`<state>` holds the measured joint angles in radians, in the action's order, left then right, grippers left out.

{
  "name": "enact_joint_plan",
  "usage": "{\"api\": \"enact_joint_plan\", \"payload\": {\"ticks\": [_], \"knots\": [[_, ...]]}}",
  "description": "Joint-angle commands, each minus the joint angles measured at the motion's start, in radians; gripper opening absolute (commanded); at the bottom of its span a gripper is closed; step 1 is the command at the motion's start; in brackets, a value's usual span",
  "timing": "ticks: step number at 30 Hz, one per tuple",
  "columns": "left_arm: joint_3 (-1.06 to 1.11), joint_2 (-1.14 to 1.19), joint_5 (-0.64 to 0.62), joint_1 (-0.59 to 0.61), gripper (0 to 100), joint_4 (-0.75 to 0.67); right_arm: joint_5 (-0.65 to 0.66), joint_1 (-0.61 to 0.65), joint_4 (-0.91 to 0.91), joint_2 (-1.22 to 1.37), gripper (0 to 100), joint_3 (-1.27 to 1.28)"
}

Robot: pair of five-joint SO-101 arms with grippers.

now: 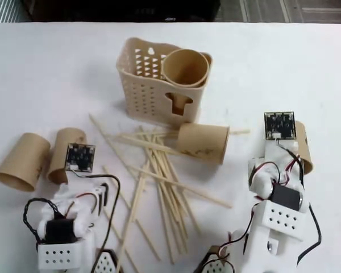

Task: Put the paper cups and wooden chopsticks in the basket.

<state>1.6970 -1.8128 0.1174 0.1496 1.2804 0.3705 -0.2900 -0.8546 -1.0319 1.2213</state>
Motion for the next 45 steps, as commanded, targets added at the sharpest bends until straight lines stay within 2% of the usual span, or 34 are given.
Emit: {"api": "enact_joint_plan", "payload": {"ticks": [1, 14, 24, 26, 30, 32, 36, 45], "knots": [[-0.005, -0.005, -0.009, 0.002, 17, 0.005, -0.009, 0.01, 0.048, -0.015, 29.4, 0.026], [-0.005, -0.005, -0.009, 0.002, 17, 0.005, -0.011, 0.013, 0.216, -0.002, 29.3, 0.123], [-0.005, -0.005, -0.009, 0.002, 17, 0.005, -0.028, 0.008, 0.271, 0.34, 28.6, -0.051], [-0.005, -0.005, -0.009, 0.002, 17, 0.005, -0.043, 0.005, 0.266, 0.397, 24.0, -0.097], [-0.005, -0.005, -0.009, 0.002, 17, 0.005, -0.038, 0.005, 0.265, 0.45, 8.2, -0.144], [-0.005, -0.005, -0.009, 0.002, 17, 0.005, -0.037, 0.005, 0.263, 0.44, 4.5, -0.146], [-0.005, -0.005, -0.009, 0.002, 17, 0.005, 0.023, 0.005, 0.191, 0.363, 4.1, -0.147], [-0.005, -0.005, -0.009, 0.002, 17, 0.005, 0.146, 0.012, -0.062, -0.018, 2.0, -0.149]]}}
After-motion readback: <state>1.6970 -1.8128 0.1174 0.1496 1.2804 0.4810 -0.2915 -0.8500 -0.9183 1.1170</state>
